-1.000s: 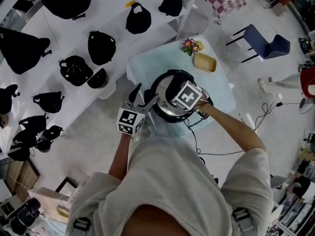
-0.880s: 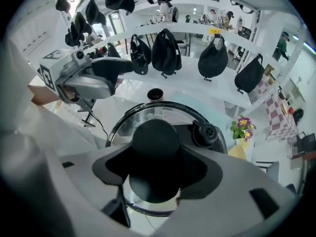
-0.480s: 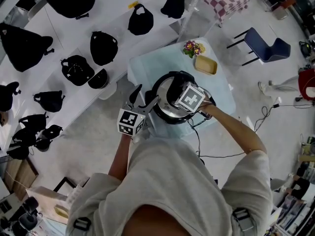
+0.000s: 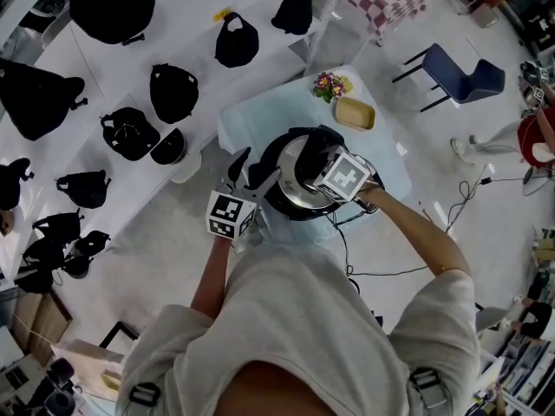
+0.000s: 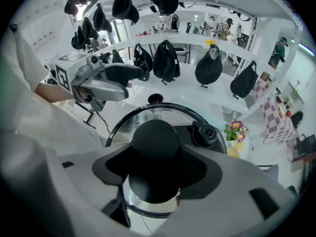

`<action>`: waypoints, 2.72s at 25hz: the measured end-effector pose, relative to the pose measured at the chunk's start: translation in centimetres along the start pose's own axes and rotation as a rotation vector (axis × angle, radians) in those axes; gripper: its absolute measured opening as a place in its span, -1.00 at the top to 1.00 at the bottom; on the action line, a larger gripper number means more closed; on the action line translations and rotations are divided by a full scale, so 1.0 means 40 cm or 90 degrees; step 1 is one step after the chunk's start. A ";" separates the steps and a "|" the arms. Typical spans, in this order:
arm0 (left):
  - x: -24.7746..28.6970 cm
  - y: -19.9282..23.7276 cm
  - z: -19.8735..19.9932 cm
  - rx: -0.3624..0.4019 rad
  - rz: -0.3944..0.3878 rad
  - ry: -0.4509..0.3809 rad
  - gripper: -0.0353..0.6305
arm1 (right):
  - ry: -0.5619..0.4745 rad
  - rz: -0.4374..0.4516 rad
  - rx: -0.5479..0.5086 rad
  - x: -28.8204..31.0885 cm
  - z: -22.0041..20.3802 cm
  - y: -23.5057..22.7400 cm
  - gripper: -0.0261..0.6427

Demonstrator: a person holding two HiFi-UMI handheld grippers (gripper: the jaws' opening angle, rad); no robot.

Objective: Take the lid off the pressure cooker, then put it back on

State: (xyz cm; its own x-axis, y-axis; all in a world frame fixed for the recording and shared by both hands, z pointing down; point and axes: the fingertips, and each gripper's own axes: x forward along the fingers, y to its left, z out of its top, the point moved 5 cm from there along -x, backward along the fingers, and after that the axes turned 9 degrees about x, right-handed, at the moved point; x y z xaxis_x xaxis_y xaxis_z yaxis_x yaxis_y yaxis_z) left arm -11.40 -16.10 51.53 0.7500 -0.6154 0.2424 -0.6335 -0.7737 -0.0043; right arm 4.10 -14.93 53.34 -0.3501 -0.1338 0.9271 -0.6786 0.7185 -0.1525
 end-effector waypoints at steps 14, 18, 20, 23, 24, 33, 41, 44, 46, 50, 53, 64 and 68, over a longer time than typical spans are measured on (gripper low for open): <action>0.167 -0.184 0.054 0.047 -0.157 -0.013 -0.10 | -0.039 -0.082 0.167 -0.155 -0.279 -0.073 0.11; 0.211 -0.256 0.071 0.065 -0.207 -0.017 -0.10 | -0.041 -0.114 0.229 -0.208 -0.391 -0.091 0.11; 0.227 -0.288 0.075 0.072 -0.229 -0.016 -0.10 | -0.041 -0.130 0.255 -0.229 -0.446 -0.095 0.11; 0.246 -0.326 0.080 0.079 -0.254 -0.015 -0.10 | -0.043 -0.143 0.293 -0.246 -0.519 -0.097 0.11; 0.251 -0.336 0.082 0.080 -0.259 -0.015 -0.10 | -0.042 -0.145 0.305 -0.249 -0.540 -0.099 0.11; 0.277 -0.370 0.100 0.092 -0.261 0.003 -0.10 | -0.029 -0.141 0.357 -0.207 -0.658 -0.166 0.11; 0.270 -0.357 0.103 0.084 -0.222 0.027 -0.10 | -0.027 -0.123 0.367 -0.066 -0.706 -0.272 0.11; 0.264 -0.345 0.105 0.060 -0.205 0.028 -0.10 | -0.025 -0.122 0.369 0.006 -0.714 -0.309 0.11; 0.260 -0.338 0.105 0.047 -0.193 0.031 -0.10 | -0.022 -0.119 0.375 0.051 -0.721 -0.333 0.11; 0.251 -0.327 0.103 0.050 -0.172 0.045 -0.10 | -0.020 -0.116 0.390 0.122 -0.728 -0.376 0.11; 0.244 -0.320 0.103 0.053 -0.157 0.053 -0.10 | -0.020 -0.111 0.398 0.166 -0.730 -0.404 0.11; 0.215 -0.282 0.095 0.053 -0.120 0.070 -0.10 | -0.028 -0.140 0.402 0.246 -0.753 -0.432 0.11; 0.212 -0.287 0.093 0.052 -0.122 0.068 -0.10 | -0.027 -0.130 0.404 0.253 -0.752 -0.430 0.10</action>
State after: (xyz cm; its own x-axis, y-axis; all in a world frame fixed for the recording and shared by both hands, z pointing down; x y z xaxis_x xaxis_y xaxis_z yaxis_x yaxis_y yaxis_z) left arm 2.96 -12.99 50.04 0.8282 -0.4398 0.3472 -0.4602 -0.8874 -0.0263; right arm 31.66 -8.12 75.66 -0.1907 -0.2601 0.9466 -0.9777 0.1371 -0.1593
